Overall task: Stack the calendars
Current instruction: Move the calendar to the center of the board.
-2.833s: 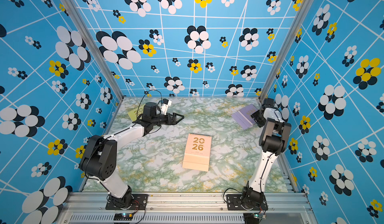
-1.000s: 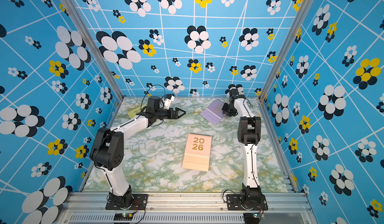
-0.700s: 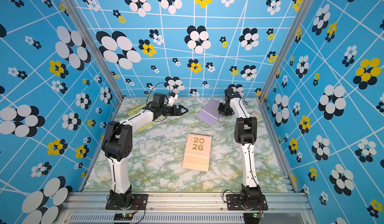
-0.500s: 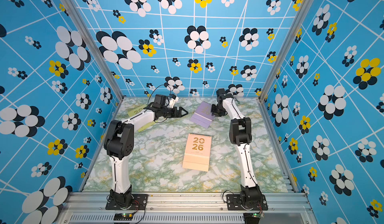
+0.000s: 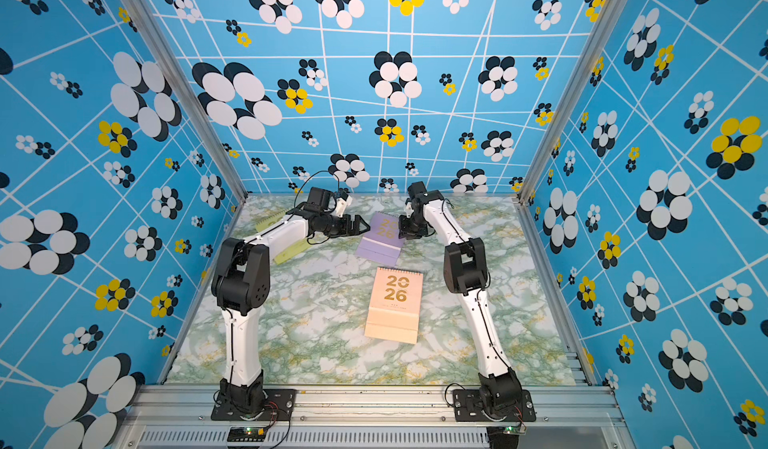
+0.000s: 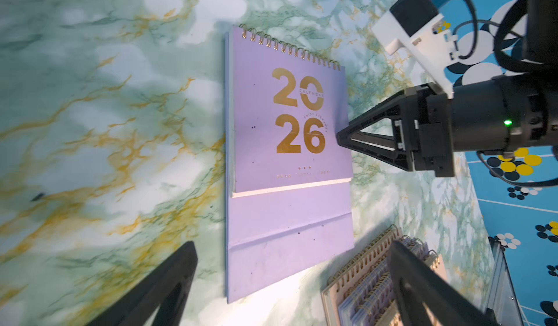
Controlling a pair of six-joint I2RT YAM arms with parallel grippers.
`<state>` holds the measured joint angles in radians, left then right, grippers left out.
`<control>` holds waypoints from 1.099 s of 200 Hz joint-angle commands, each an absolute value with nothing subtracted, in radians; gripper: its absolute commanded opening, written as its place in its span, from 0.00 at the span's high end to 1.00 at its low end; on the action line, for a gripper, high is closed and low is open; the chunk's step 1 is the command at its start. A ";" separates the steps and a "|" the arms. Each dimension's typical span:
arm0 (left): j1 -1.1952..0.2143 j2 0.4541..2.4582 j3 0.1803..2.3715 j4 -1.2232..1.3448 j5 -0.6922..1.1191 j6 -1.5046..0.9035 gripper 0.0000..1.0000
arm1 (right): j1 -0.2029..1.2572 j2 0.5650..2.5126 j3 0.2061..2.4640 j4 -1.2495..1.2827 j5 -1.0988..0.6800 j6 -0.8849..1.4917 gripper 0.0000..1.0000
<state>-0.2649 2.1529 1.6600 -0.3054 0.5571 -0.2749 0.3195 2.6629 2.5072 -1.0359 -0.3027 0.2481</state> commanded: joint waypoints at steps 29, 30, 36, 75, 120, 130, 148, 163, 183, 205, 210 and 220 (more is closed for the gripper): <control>-0.213 2.209 1.703 -0.369 0.517 -0.273 0.02 | 0.380 2.740 2.533 -1.037 -0.357 0.311 0.60; -0.213 2.211 1.704 -0.370 0.517 -0.273 0.01 | 0.380 2.741 2.533 -1.036 -0.358 0.314 0.60; -0.209 2.219 1.712 -0.375 0.515 -0.272 0.02 | 0.382 2.742 2.532 -1.033 -0.365 0.329 0.59; -0.205 2.258 1.746 -0.391 0.515 -0.271 0.02 | 0.383 2.713 2.478 -0.995 -0.335 0.424 0.55; -0.206 2.268 1.728 -0.359 0.537 -0.297 0.03 | 0.378 2.674 2.419 -0.950 -0.321 0.511 0.53; -0.207 2.269 1.723 -0.355 0.538 -0.300 0.03 | 0.380 2.679 2.418 -0.938 -0.328 0.530 0.53; -0.207 2.270 1.712 -0.343 0.547 -0.307 0.04 | 0.386 2.692 2.428 -0.921 -0.338 0.550 0.53; -0.214 2.268 1.697 -0.324 0.560 -0.320 0.05 | 0.395 2.704 2.430 -0.904 -0.363 0.564 0.53; -0.220 2.266 1.673 -0.295 0.578 -0.337 0.06 | 0.414 2.729 2.460 -0.902 -0.384 0.567 0.53; -0.220 2.261 1.625 -0.250 0.610 -0.363 0.09 | 0.432 2.755 2.498 -0.902 -0.409 0.572 0.53; -0.221 2.259 1.614 -0.241 0.616 -0.367 0.10 | 0.434 2.760 2.503 -0.899 -0.416 0.574 0.54; -0.221 2.249 1.587 -0.224 0.626 -0.372 0.11 | 0.438 2.765 2.510 -0.891 -0.427 0.578 0.54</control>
